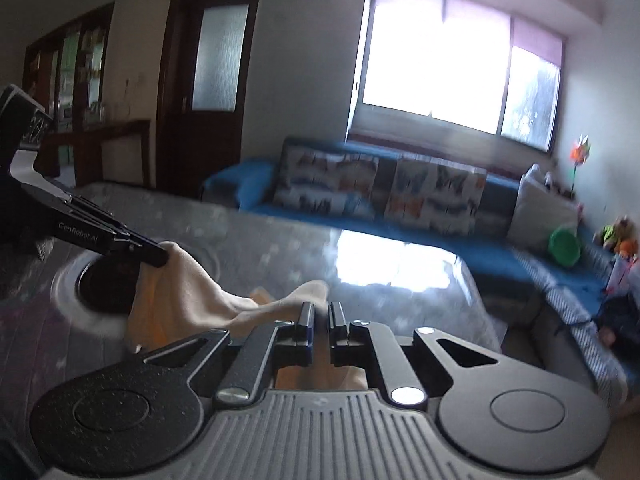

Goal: Fold clothes
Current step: 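Lower the garment onto the table and open both grippers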

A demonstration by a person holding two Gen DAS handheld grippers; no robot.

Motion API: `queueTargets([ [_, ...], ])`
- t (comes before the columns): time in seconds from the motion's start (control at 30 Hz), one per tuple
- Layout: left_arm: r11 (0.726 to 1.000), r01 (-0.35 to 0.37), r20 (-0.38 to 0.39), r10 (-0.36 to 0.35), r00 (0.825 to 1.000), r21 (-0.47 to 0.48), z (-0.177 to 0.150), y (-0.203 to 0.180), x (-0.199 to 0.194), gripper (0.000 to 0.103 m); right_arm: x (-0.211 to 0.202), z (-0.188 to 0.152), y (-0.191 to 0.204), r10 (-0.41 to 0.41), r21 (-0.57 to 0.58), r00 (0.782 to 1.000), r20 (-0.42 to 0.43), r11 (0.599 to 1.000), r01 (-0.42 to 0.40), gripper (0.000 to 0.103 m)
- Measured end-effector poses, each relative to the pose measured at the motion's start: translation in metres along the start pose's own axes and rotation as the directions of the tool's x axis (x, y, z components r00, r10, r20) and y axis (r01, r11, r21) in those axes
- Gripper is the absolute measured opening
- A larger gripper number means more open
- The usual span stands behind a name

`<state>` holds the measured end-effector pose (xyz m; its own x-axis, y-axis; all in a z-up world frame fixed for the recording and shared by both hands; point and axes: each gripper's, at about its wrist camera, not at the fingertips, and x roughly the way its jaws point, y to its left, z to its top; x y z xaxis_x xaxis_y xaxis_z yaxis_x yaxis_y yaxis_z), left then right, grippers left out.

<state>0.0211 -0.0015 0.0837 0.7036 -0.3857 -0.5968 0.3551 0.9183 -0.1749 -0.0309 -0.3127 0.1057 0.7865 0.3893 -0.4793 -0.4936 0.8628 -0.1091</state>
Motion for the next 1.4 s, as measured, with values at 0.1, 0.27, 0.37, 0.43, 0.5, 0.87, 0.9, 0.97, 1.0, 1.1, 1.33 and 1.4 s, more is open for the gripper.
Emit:
queueTargets([
  [0.1, 0.999, 0.029, -0.044, -0.029, 0.999, -0.015, -0.021, -0.002, 0.005, 0.006, -0.001, -0.014, 0.010, 0.023, 0.026, 0.999, -0.046, 0.999, -0.022, 0.012],
  [0.27, 0.999, 0.047, -0.078, -0.048, 0.996, -0.014, -0.044, -0.008, 0.005, 0.010, -0.006, -0.034, 0.022, 0.024, 0.072, 0.998, -0.066, 0.997, -0.019, 0.033],
  [0.37, 0.999, 0.045, -0.086, -0.047, 0.995, -0.019, -0.052, -0.012, 0.002, 0.018, -0.009, -0.044, 0.029, 0.017, 0.091, 0.997, -0.078, 0.996, -0.010, 0.041],
  [0.43, 0.999, 0.041, -0.085, -0.043, 0.995, -0.024, -0.060, -0.014, -0.002, 0.029, -0.009, -0.049, 0.034, 0.010, 0.095, 0.996, -0.084, 0.995, -0.002, 0.052],
  [0.5, 0.999, 0.036, -0.082, -0.039, 0.996, -0.030, -0.063, -0.015, -0.006, 0.038, -0.008, -0.052, 0.040, 0.002, 0.098, 0.996, -0.092, 0.995, 0.007, 0.056],
  [0.87, 0.999, -0.004, -0.110, -0.001, 0.994, -0.049, -0.079, -0.016, -0.013, 0.054, -0.002, -0.062, 0.066, -0.003, 0.131, 0.992, -0.128, 0.991, 0.020, 0.079],
  [0.9, 0.999, -0.008, -0.112, 0.002, 0.994, -0.052, -0.081, -0.015, -0.014, 0.055, -0.002, -0.062, 0.067, -0.004, 0.131, 0.992, -0.129, 0.991, 0.021, 0.080],
  [0.97, 0.998, -0.019, -0.118, 0.012, 0.993, -0.055, -0.083, -0.016, -0.015, 0.058, -0.001, -0.064, 0.070, -0.006, 0.132, 0.991, -0.133, 0.991, 0.023, 0.082],
  [1.0, 0.998, -0.023, -0.122, 0.016, 0.992, -0.058, -0.084, -0.016, -0.015, 0.059, -0.001, -0.065, 0.071, -0.007, 0.137, 0.991, -0.135, 0.990, 0.025, 0.083],
  [1.1, 0.997, -0.044, -0.133, 0.036, 0.990, -0.059, -0.088, -0.016, -0.014, 0.063, 0.000, -0.068, 0.075, -0.009, 0.154, 0.990, -0.141, 0.988, 0.031, 0.088],
  [1.33, 0.995, -0.084, -0.146, 0.074, 0.987, -0.061, -0.095, -0.018, -0.010, 0.071, 0.004, -0.072, 0.078, -0.019, 0.161, 0.988, -0.155, 0.986, 0.045, 0.097],
  [1.4, 0.994, -0.092, -0.148, 0.081, 0.986, -0.063, -0.097, -0.019, -0.009, 0.073, 0.005, -0.072, 0.078, -0.015, 0.165, 0.988, -0.156, 0.985, 0.041, 0.098],
])
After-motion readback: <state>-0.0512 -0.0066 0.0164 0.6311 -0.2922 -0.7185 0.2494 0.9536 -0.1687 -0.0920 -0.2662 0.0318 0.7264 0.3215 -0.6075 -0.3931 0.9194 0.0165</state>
